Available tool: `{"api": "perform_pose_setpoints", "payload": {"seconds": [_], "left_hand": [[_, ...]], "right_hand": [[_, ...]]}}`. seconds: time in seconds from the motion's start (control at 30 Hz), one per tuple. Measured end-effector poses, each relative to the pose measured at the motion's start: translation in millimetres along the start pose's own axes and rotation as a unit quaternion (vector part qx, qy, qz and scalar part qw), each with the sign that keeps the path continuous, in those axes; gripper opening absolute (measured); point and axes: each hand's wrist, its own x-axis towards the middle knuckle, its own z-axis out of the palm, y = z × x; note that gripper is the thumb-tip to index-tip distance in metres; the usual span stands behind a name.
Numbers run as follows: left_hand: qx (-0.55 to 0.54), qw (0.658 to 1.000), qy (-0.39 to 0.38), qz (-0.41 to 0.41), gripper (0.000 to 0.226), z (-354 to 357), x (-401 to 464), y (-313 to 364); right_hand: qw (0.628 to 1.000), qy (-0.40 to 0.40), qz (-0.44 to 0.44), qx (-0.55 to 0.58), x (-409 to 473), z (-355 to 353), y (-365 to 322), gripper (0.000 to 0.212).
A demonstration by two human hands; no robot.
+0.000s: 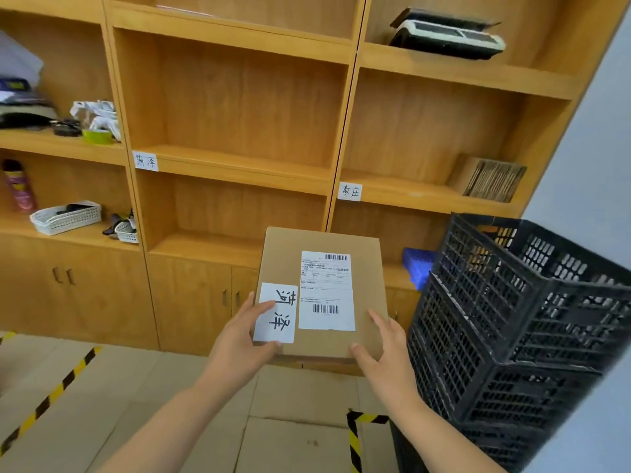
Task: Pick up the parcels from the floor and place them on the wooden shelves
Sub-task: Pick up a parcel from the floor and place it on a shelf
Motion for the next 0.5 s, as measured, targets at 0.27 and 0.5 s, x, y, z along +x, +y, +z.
{"api": "perform_pose_setpoints", "payload": {"seconds": [0.27,0.5], "left_hand": [[0.002,0.999,0.031,-0.043,0.097,-46,35,-35],[0.028,0.996,0.047,-0.064,0.1,-144,79,-101]], "right_hand": [[0.999,-0.045,-0.028,0.002,53,62,-31,0.063],[0.997,-0.058,-0.042,0.023,89,177,-87,0.062]]}}
